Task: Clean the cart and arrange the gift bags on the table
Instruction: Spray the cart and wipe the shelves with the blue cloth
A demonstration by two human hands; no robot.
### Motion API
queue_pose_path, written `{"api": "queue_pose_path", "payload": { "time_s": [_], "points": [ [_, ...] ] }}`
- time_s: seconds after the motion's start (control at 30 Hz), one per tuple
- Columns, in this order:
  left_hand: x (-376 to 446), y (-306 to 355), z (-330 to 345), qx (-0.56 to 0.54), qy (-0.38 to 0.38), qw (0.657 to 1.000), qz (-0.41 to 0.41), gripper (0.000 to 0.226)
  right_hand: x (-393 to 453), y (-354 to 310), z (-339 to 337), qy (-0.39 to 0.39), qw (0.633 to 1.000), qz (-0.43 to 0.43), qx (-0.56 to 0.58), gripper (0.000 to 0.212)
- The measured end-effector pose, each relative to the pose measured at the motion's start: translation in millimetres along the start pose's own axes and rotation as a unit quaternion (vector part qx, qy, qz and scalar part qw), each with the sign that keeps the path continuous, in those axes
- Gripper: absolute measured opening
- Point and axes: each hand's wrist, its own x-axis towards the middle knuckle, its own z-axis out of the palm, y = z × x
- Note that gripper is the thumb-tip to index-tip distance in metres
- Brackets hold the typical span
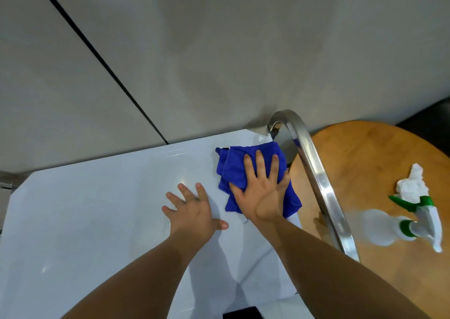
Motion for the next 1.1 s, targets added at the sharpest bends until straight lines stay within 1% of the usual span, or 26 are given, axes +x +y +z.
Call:
{"api": "queue_pose_path", "payload": {
  "time_s": [0.2, 0.33, 0.4, 0.5, 0.57, 0.6, 0.67, 0.7, 0.73, 0.77, 0.8, 0.83, 0.87, 0.93, 0.97, 1.1],
  "points": [
    [0, -2, 4, -0.008, 0.02, 1.0, 0.0, 0.127, -19, -4, 12, 0.002, 1.0, 0.009, -0.013, 0.082],
    [1, -3, 5, -0.027, 0.034, 0.999, 0.008, 0.127, -28, -21, 11, -0.003, 1.0, 0.005, -0.008, 0.079],
    [-1, -7, 6, -0.038, 0.042, 0.998, 0.025, 0.124, -32, -33, 11, -0.017, 1.0, -0.001, -0.001, 0.079],
    [-6, -23, 7, -0.047, 0.058, 0.996, 0.058, 0.114, -36, -47, 12, -0.005, 1.0, 0.004, -0.004, 0.079],
    [-10, -45, 5, -0.109, 0.092, 0.986, 0.089, 0.092, -36, -53, 16, 0.01, 1.0, 0.012, -0.013, 0.08],
    [-12, -60, 4, -0.168, 0.108, 0.975, 0.095, 0.08, -37, -57, 18, 0.015, 1.0, 0.015, -0.018, 0.08],
    [-17, -99, 6, -0.291, 0.142, 0.942, 0.09, 0.067, -37, -68, 21, 0.021, 0.999, 0.013, -0.028, 0.081],
    [-19, -121, 10, -0.308, 0.173, 0.932, 0.086, 0.063, -37, -74, 23, 0.021, 0.999, 0.011, -0.032, 0.081],
    [-21, -142, 16, -0.292, 0.21, 0.93, 0.079, 0.062, -37, -79, 24, 0.02, 0.999, 0.009, -0.036, 0.081],
    [-21, -163, 25, -0.25, 0.238, 0.936, 0.069, 0.063, -36, -84, 25, 0.022, 0.999, 0.009, -0.038, 0.081],
    [-21, -182, 34, -0.201, 0.246, 0.946, 0.063, 0.067, -36, -89, 26, 0.024, 0.999, 0.012, -0.039, 0.081],
    [-23, -198, 41, -0.154, 0.227, 0.96, 0.052, 0.071, -36, -94, 26, 0.025, 0.999, 0.015, -0.038, 0.081],
    [-24, -209, 47, -0.127, 0.188, 0.973, 0.03, 0.076, -36, -100, 27, 0.025, 0.999, 0.015, -0.036, 0.081],
    [-23, -217, 54, -0.106, 0.12, 0.987, -0.003, 0.079, -39, -115, 30, 0.029, 0.999, 0.008, -0.033, 0.081],
    [-22, -215, 55, -0.097, 0.112, 0.989, -0.005, 0.078, -41, -125, 31, 0.028, 0.999, 0.0, -0.033, 0.081],
    [-17, -211, 52, -0.087, 0.119, 0.989, -0.006, 0.079, -49, -178, 41, 0.015, 0.998, -0.05, -0.041, 0.081]
  ]
}}
